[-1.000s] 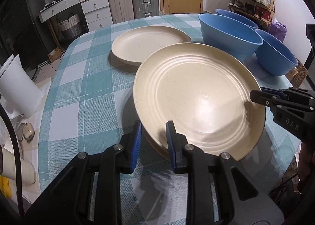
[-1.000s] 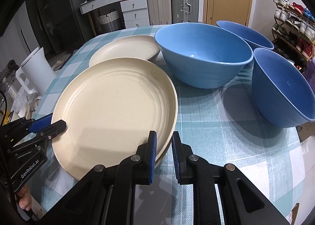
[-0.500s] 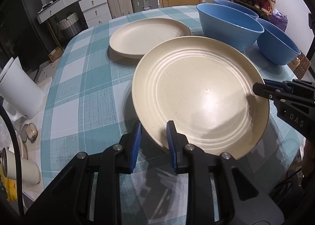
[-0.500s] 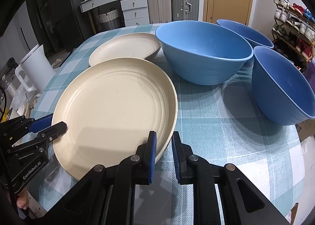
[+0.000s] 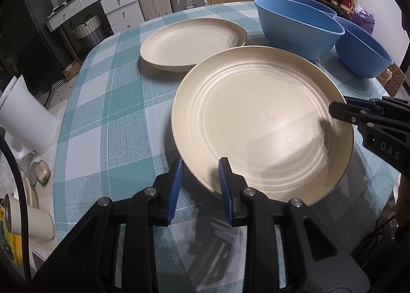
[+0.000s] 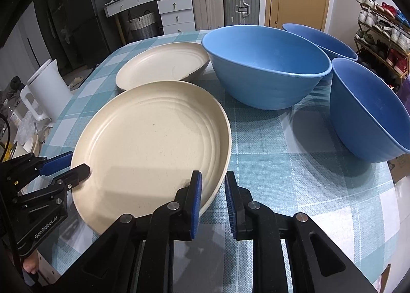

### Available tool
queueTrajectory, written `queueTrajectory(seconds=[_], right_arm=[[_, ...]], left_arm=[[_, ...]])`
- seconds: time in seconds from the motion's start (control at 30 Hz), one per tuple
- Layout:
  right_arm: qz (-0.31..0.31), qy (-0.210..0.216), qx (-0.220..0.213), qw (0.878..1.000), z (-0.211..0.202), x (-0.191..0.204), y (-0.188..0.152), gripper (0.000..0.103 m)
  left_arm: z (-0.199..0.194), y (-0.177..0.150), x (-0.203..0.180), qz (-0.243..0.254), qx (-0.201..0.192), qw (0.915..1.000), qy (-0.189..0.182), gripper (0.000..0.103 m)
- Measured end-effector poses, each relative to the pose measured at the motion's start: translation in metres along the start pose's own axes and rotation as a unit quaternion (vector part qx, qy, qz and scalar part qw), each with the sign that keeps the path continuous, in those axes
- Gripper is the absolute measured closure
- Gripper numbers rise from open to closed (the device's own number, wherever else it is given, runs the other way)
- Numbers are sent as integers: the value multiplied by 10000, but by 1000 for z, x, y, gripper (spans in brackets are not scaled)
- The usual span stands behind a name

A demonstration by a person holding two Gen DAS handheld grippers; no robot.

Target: Organize plates and bowls

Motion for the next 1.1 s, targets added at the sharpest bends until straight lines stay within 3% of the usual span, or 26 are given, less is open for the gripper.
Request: queueTrajectory(seconds=[0.13,0.17,0.23,0.3,0.37,0.47,0.53,0.6,0.67,0.97,1.1], right_arm=[[-51,215,-71,9997,-3,6,3,55],[-68,223,-111,9997,-5,6,4,54],[-143,218,-176,9995,-9,7,7,50],[-177,255,-211,9993,-12,8,9,42],[-167,402,-294,9986,-19,9,12,33],[-177,615,-406,9971,-29,12,20,19],[-296,726,-576,9953,-41,17,29,15],[-398,824,-726,9932,-53,21,41,10],[-432,879,-844,9916,-62,22,50,1],[-369,1408,-1092,9833,-99,30,111,1],[-647,1474,-1151,9802,-110,41,137,1]], left_arm=[[0,2,3,-211,17,9994,-283,73],[-2,3,5,-288,11,9990,-352,70],[-4,4,9,-394,-8,9985,-382,60],[-8,8,15,-571,-49,9974,-432,39],[-13,12,22,-789,-121,9954,-529,25],[-23,19,34,-1159,-204,9908,-672,20],[-29,23,42,-1362,-232,9877,-738,14],[-38,28,55,-1520,-345,9852,-715,1],[-47,34,69,-1680,-501,9830,-555,1],[-58,59,111,-1991,-686,9773,-245,1],[-57,73,117,-2044,-705,9760,-280,1]])
Point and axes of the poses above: each gripper's, at about its wrist camera, not at the fingertips, and z roughly the way its jaws point, x to its left, y to its top, the point moved 10 cm from there along z, roughly the way its jaws point, and after that the axes turned 12 degrees about y, right-handed, at the moved point
